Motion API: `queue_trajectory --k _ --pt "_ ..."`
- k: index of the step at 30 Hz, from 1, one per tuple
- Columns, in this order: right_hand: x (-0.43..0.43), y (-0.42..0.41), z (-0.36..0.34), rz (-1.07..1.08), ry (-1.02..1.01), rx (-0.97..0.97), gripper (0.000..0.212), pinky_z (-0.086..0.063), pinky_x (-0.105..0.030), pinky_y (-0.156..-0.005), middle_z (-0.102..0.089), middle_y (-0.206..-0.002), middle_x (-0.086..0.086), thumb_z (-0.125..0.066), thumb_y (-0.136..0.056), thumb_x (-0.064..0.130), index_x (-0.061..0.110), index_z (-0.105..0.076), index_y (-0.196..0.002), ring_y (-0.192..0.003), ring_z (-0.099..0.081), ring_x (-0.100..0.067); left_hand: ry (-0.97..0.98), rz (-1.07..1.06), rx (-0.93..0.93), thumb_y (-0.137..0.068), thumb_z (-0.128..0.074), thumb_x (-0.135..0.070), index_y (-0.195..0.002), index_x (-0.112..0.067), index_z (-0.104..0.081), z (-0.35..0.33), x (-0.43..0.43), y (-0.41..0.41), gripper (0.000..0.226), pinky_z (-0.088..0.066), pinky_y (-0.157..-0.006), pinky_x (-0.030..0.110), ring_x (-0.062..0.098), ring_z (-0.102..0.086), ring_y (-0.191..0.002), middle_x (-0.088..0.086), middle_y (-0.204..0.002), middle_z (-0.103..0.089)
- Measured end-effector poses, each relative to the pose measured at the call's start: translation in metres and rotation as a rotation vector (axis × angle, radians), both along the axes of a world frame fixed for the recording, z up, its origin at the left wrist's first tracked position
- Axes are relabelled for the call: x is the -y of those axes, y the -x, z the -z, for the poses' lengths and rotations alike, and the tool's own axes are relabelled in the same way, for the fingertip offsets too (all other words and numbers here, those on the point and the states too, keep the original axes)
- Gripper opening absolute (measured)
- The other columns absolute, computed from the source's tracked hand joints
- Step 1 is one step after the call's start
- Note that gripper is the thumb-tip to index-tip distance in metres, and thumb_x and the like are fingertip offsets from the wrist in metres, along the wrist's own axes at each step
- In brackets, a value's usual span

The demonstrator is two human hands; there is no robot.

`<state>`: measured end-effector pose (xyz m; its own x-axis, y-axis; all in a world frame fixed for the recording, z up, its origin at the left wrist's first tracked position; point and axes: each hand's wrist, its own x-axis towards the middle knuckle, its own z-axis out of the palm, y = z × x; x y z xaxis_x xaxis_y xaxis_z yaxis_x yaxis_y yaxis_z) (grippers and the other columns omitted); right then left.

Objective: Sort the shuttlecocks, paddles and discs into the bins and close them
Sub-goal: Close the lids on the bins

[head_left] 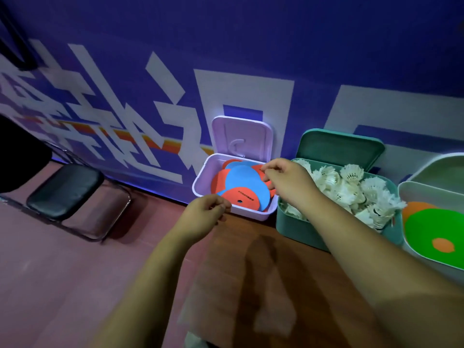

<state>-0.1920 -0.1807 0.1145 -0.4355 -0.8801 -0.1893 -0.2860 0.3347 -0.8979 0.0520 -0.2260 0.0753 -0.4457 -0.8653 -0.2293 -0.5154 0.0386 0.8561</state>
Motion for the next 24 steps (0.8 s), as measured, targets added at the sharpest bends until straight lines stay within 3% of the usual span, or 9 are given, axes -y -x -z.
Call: queue_trajectory --k 5,8,10,14,18,24 --pt "0.082 -0.036 0.009 0.104 -0.01 -0.015 0.025 -0.055 -0.029 -0.065 -0.077 -0.088 0.002 -0.052 -0.097 0.014 0.023 -0.075 -0.1 -0.069 -0.069 -0.014 -0.044 -0.075 -0.024 -0.099 -0.055 -0.017 -0.091 -0.024 -0.078 0.031 0.086 -0.034 0.025 -0.062 -0.08 0.039 0.015 -0.074 -0.081 -0.007 -0.092 -0.078" --pt "0.136 -0.059 0.011 0.152 -0.016 -0.023 0.03 -0.051 -0.022 -0.059 -0.077 -0.091 0.0 -0.049 -0.095 0.01 0.025 -0.072 -0.108 -0.067 -0.068 -0.011 -0.074 -0.048 -0.03 -0.098 -0.055 -0.016 -0.093 -0.021 -0.077 0.035 0.138 -0.053 0.023 -0.059 -0.075 0.032 0.009 -0.074 -0.074 -0.006 -0.091 -0.078" --pt "0.167 -0.07 0.014 0.179 -0.027 -0.05 0.037 -0.052 -0.024 -0.062 -0.077 -0.091 0.003 -0.05 -0.092 0.012 0.033 -0.069 -0.116 -0.066 -0.071 -0.01 -0.08 -0.02 -0.017 -0.097 -0.055 -0.014 -0.093 -0.02 -0.077 0.033 0.17 -0.063 0.023 -0.054 -0.066 0.021 0.006 -0.073 -0.072 -0.006 -0.09 -0.078" --pt "0.213 -0.08 0.017 0.22 -0.035 -0.15 0.061 -0.058 -0.034 -0.072 -0.075 -0.081 0.004 -0.053 -0.085 0.016 0.051 -0.055 -0.135 -0.075 -0.075 -0.017 -0.095 0.065 0.01 -0.096 -0.055 -0.018 -0.089 -0.024 -0.075 0.032 0.218 -0.076 0.022 -0.055 -0.069 0.03 0.011 -0.073 -0.08 -0.01 -0.089 -0.078" --pt "0.234 -0.076 0.018 0.273 -0.089 -0.228 0.066 -0.061 -0.036 -0.082 -0.071 -0.07 0.002 -0.049 -0.087 0.013 0.047 -0.049 -0.144 -0.075 -0.074 -0.02 -0.127 0.131 -0.033 -0.099 -0.054 -0.016 -0.094 -0.021 -0.075 0.026 0.247 -0.072 0.022 -0.05 -0.065 0.02 0.003 -0.072 -0.074 -0.009 -0.09 -0.077" --pt "0.251 -0.077 0.019 0.287 -0.193 -0.369 0.044 -0.044 -0.034 -0.073 -0.069 -0.082 -0.005 -0.052 -0.09 0.018 0.035 -0.048 -0.13 -0.085 -0.066 -0.03 -0.161 0.19 -0.022 -0.102 -0.053 -0.017 -0.099 -0.019 -0.074 0.031 0.267 -0.069 0.022 -0.048 -0.058 0.008 0.006 -0.073 -0.08 -0.007 -0.096 -0.077"
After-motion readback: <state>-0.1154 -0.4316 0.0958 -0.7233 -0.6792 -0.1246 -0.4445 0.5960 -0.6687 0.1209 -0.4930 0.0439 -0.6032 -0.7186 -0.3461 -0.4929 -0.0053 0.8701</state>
